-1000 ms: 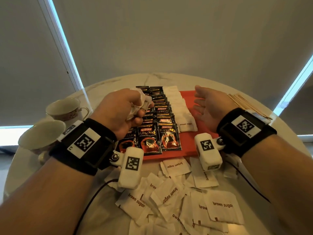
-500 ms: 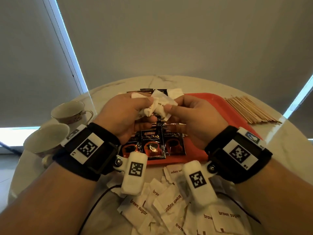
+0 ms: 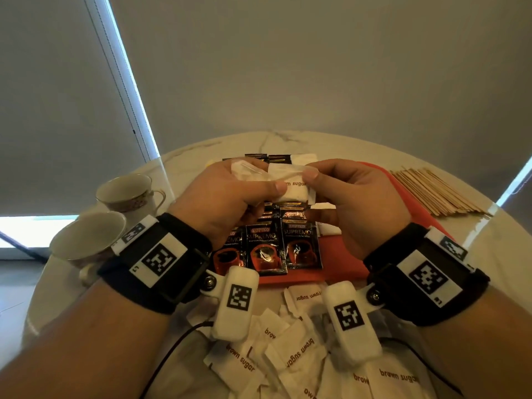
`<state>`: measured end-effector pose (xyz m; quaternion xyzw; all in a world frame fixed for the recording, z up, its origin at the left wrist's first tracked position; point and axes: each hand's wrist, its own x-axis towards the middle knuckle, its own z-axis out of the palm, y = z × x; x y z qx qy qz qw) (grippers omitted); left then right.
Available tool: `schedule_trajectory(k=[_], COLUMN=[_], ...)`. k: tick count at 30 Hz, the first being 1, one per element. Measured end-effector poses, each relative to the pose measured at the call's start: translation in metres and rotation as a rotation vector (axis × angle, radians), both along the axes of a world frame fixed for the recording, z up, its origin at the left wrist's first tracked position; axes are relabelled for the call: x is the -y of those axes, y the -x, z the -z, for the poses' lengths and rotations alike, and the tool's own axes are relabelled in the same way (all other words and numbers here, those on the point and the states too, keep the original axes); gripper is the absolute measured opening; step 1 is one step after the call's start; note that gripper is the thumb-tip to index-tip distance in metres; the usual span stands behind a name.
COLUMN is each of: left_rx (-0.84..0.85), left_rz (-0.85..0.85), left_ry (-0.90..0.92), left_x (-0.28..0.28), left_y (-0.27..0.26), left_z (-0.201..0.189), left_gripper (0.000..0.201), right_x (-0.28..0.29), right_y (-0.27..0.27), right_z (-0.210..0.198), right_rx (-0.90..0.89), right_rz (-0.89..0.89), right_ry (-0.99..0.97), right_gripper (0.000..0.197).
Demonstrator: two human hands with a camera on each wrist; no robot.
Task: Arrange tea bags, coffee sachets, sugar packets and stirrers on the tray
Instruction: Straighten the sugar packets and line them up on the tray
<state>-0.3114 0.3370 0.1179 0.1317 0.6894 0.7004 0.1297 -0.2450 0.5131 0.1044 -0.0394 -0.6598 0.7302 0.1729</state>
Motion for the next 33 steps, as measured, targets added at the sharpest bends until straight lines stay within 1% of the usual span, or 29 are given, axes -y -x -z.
schedule_trajectory(k=[4,6,8,11,14,17,21,25,29,31,33], left_rx=[-0.073,-0.069,-0.062,-0.057,-0.012,0.036,0.067,0.081,0.083,0.081,0.078], left_rz=[-0.025,-0.02,-0.01,-0.012,-0.019,-0.029,-0.039,-0.049,-0.047,-0.044,-0.041], left_ry=[0.008,0.035,0.054,0.053,0.026,-0.007,-0.016,-0.017,-0.016,-0.015,-0.008], left_x=[0.001,0.001,0.001,0.001,0.002,0.002,0.002,0.003,0.002,0.002,0.001], left_y=[0.002,0.002,0.002,0.001,0.005,0.008,0.01,0.011,0.012,0.011,0.011], left_z=[0.001,0.002,0.002,0.0,0.0,0.0,0.001,0.001,0.002,0.002,0.003], left_gripper=[0.017,0.014,0.016,0.015,0.019,0.018,0.014,0.015,0.014,0.014,0.014], right_x=[-0.005,-0.01,-0.016,-0.03,-0.045,-0.056,-0.06,-0.057,-0.057,-0.059,-0.058], right_y=[-0.001,0.0,0.001,0.002,-0.003,-0.011,-0.016,-0.014,-0.013,-0.014,-0.016], right_z=[-0.003,-0.005,-0.004,0.001,0.006,0.008,0.011,0.011,0.011,0.011,0.012], right_rx=[0.013,0.039,0.087,0.265,0.434,0.544,0.649,0.692,0.695,0.681,0.651], right_rz=[-0.008,0.014,0.059,0.145,0.181,0.207,0.183,0.158,0.141,0.142,0.146], right_ry=[-0.179,-0.203,-0.183,-0.11,-0.054,-0.114,-0.207,-0.286,-0.3,-0.285,-0.233], right_gripper=[0.01,0.009,0.008,0.013,0.015,0.012,0.01,0.002,0.002,0.006,0.013])
